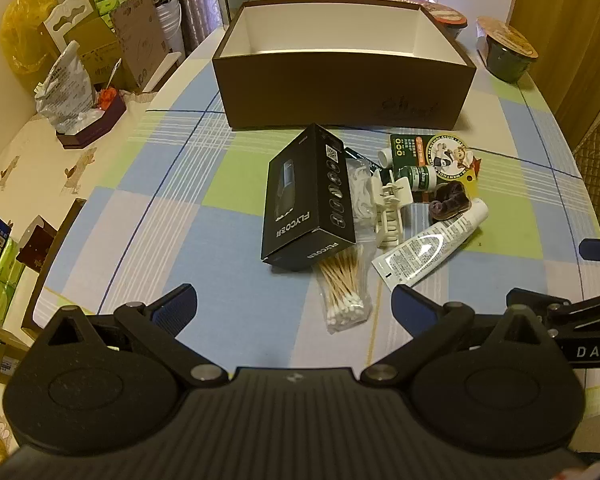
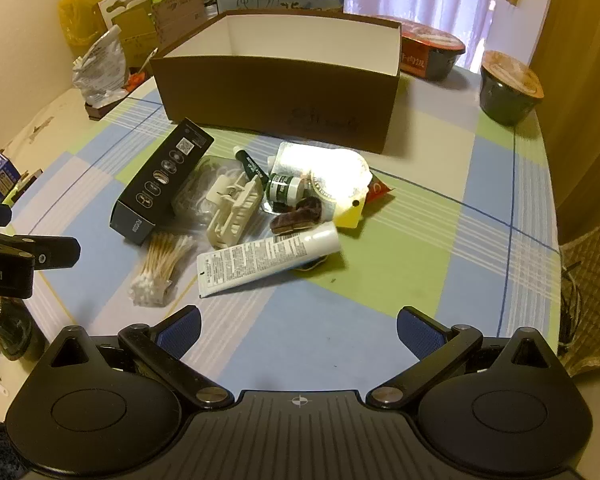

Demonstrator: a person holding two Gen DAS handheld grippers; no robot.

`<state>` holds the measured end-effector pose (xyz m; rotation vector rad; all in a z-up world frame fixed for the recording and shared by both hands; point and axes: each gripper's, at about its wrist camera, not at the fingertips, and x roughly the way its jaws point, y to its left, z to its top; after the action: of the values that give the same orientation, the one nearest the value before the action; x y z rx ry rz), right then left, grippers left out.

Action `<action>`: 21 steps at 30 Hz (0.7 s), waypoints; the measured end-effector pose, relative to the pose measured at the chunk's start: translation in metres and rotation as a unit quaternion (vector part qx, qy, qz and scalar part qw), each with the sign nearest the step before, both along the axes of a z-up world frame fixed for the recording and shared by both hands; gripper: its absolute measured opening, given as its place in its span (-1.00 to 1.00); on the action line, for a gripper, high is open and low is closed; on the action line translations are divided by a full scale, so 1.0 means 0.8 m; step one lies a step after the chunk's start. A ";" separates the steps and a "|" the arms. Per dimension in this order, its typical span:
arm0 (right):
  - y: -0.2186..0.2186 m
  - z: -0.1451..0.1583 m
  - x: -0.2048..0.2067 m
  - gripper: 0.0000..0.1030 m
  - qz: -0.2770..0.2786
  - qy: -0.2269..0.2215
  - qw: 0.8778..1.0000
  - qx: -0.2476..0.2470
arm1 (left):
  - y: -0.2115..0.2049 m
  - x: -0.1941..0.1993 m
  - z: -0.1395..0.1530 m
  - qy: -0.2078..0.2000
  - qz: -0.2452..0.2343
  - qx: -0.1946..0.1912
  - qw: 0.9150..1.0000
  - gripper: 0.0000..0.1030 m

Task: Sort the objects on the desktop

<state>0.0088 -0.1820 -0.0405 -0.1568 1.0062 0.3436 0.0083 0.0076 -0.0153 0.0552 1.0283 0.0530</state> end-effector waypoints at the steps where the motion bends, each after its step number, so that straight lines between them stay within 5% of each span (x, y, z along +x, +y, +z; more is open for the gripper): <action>1: 0.001 0.000 0.001 0.97 0.000 0.001 1.000 0.000 | 0.000 0.001 -0.001 0.001 0.000 0.000 1.000 0.98; 21: 0.004 -0.003 0.021 0.97 0.001 0.004 1.000 0.003 | 0.004 0.018 -0.009 0.013 -0.004 -0.008 1.000 0.98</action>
<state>0.0257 -0.1791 -0.0428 -0.1504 1.0121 0.3489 0.0227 0.0111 -0.0226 0.0457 1.0537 0.0380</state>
